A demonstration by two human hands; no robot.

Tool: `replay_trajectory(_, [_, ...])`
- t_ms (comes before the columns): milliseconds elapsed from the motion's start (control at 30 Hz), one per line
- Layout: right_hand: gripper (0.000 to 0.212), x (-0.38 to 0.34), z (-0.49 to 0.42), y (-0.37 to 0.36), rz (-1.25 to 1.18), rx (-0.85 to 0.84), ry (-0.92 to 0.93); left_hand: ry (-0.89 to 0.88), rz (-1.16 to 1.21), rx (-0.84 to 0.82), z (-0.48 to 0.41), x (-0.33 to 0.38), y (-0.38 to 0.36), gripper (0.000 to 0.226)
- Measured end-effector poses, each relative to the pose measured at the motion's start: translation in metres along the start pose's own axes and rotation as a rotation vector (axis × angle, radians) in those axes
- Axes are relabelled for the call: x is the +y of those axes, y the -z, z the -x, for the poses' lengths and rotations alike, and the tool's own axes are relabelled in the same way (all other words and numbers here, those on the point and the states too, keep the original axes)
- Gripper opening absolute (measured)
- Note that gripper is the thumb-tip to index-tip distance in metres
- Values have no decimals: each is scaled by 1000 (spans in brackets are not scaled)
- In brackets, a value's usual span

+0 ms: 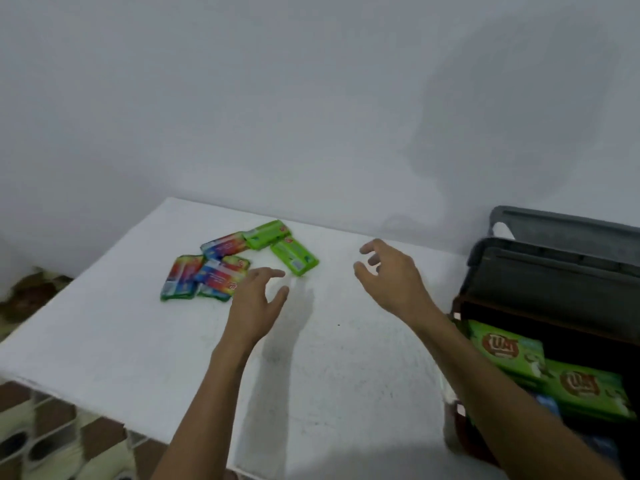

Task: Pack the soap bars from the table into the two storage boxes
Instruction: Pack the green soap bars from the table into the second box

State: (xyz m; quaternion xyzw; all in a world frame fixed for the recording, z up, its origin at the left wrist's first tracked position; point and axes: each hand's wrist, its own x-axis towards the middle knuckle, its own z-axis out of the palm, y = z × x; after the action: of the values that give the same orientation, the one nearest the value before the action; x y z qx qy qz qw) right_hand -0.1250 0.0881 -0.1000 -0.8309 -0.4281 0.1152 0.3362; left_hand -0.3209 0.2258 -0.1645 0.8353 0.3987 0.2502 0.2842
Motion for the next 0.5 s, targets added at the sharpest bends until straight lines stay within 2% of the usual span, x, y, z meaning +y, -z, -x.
replay_trajectory(133, [36,-22,-44,-65,108,-133,37,181,-185,74,-31,-48,15,41])
replay_trajectory(267, [44,-32,-79,-121,189,-231,30,356,-338,-24,-43,-78,16,68])
replay_trajectory(400, [53,-33,-101,-159,221,-313,17,405,-351,-76,-48,-99,15,78])
replay_trajectory(500, [41,-26,-106,-176,387,-291,75,387,-353,-48,-51,-104,15,74])
